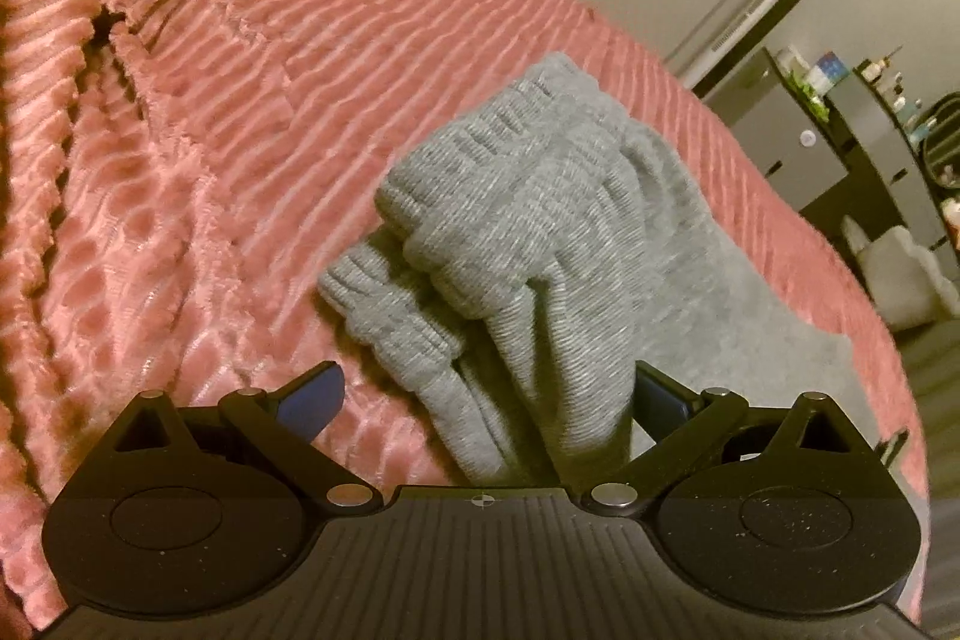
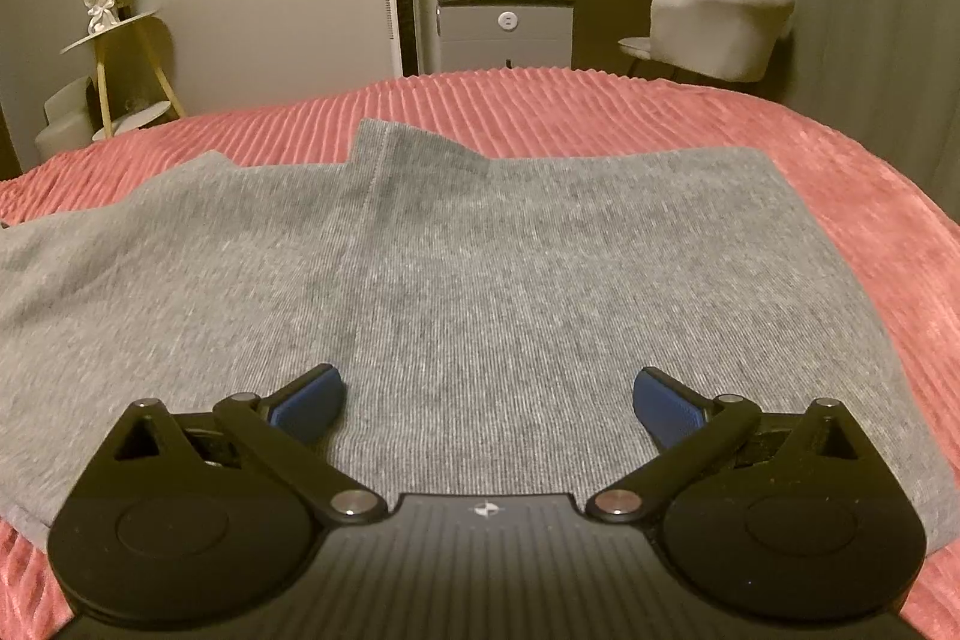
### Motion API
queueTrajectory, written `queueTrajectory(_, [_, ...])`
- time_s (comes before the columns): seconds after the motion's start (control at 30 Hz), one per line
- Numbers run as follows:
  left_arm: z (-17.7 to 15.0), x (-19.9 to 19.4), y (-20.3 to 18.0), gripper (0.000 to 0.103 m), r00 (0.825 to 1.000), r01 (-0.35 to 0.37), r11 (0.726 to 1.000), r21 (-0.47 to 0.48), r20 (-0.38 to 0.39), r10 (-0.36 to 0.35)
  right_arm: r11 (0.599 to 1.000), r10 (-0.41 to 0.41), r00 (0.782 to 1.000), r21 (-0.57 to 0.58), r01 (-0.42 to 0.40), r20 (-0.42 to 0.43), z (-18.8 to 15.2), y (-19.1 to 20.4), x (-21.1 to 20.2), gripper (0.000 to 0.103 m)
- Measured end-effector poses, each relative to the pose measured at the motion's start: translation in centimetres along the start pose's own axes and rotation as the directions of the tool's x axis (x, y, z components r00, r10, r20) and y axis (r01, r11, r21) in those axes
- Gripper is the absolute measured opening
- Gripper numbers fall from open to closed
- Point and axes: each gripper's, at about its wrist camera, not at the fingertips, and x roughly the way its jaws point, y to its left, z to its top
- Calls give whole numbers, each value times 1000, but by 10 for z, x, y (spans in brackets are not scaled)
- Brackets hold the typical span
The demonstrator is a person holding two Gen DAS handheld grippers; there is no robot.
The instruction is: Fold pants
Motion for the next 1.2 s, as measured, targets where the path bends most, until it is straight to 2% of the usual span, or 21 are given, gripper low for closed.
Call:
queueTrajectory(0.1, [0,2,4,102,999,33,999,-34,-12,-33,1000,-2,1000,9,2,1,0,0,1,103])
queueTrajectory(0.27, [-1,-3,7,100,995,95,995,-37,29,-94,1000,-7,1000,8,7,4,0,2,1,103])
queueTrajectory(0.4, [-2,1,10,94,995,93,995,-26,40,-92,1000,-11,1000,6,11,9,-1,2,1,103])
queueTrajectory(0.5, [-3,8,20,91,993,119,991,-64,33,-117,1000,-11,1000,5,11,11,-1,2,1,103])
queueTrajectory(0.6, [-1,2,22,91,984,168,982,-83,75,-161,1000,-13,1000,3,12,13,-1,3,2,103])
queueTrajectory(0.67, [-2,-2,21,91,976,193,980,-46,112,-187,1000,-14,1000,4,14,15,-1,3,2,103])
queueTrajectory(0.83, [-3,2,21,90,970,210,977,-20,131,-206,1000,-16,1000,6,16,18,-2,4,3,103])
queueTrajectory(1.0, [-1,17,16,91,979,179,984,-8,95,-178,1000,-15,1000,7,15,19,-3,4,3,103])
queueTrajectory(1.07, [1,11,11,82,971,210,978,12,119,-210,1000,-15,1000,7,15,21,-3,4,4,103])
queueTrajectory(1.13, [1,3,12,71,949,264,964,42,168,-267,1000,-16,1000,7,16,22,-3,4,4,103])
queueTrajectory(1.2, [3,6,13,68,950,268,962,43,156,-271,1000,-18,1000,6,18,24,-3,4,5,103])
